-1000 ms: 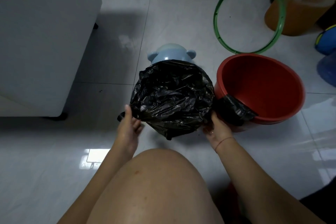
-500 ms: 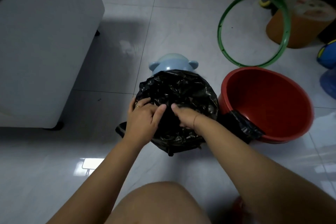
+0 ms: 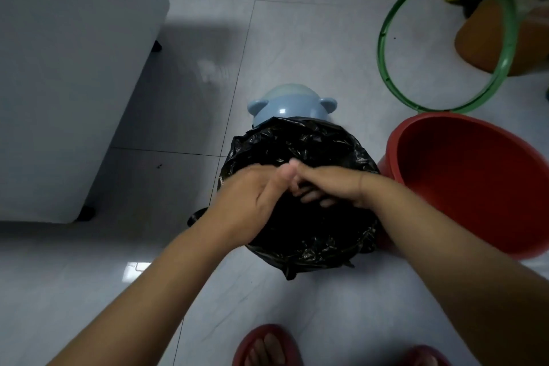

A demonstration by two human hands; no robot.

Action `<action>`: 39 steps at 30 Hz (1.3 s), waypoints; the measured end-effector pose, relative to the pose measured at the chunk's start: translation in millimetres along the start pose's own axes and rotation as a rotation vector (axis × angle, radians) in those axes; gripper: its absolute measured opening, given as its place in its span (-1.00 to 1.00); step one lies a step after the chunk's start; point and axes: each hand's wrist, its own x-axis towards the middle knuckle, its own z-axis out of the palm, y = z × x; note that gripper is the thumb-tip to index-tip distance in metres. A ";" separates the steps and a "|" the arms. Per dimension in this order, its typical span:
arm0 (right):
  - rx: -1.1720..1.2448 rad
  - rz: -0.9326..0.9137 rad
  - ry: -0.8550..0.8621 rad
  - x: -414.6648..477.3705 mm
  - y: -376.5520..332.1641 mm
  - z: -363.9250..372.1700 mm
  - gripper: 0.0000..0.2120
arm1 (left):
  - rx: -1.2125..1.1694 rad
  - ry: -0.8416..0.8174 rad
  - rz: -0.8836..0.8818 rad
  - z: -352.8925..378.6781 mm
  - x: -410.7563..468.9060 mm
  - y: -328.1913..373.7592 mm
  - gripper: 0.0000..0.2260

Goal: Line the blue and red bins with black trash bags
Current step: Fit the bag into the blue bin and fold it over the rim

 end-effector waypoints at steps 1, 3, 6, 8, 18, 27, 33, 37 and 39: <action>0.076 -0.073 -0.005 0.5 -3.0 -5.2 -0.39 | -0.136 -0.159 -0.126 1.6 7.1 2.9 -0.19; 0.169 -0.147 -0.014 6.1 -6.5 -8.7 -0.28 | -0.329 -0.333 -0.374 9.7 22.1 0.9 -0.12; 0.084 -0.088 0.085 24.8 -5.2 -10.3 -0.21 | -0.453 -0.335 -0.590 30.9 39.0 -9.0 -0.26; 0.067 -0.020 0.152 38.4 -0.5 -13.5 -0.21 | -0.526 -0.324 -0.696 48.1 48.0 -18.5 -0.33; 0.279 -0.013 0.184 34.1 -1.0 -9.9 -0.31 | -0.555 -0.216 -0.749 43.0 48.0 -3.9 -0.32; -0.168 0.157 -0.368 -10.5 17.1 23.6 -0.20 | -0.632 -0.070 -0.863 4.1 76.0 -16.2 -0.11; -0.024 0.009 -0.086 -1.6 -7.2 -12.3 -0.16 | -0.783 0.048 -0.897 23.1 55.3 -12.5 -0.25; 0.008 -0.051 0.100 14.8 -10.9 -23.4 -0.35 | -0.955 0.020 -1.104 46.0 29.3 -9.3 -0.40; 0.001 -0.080 0.065 19.6 -9.4 -19.2 -0.39 | -0.980 0.049 -1.190 52.4 28.4 -9.0 -0.44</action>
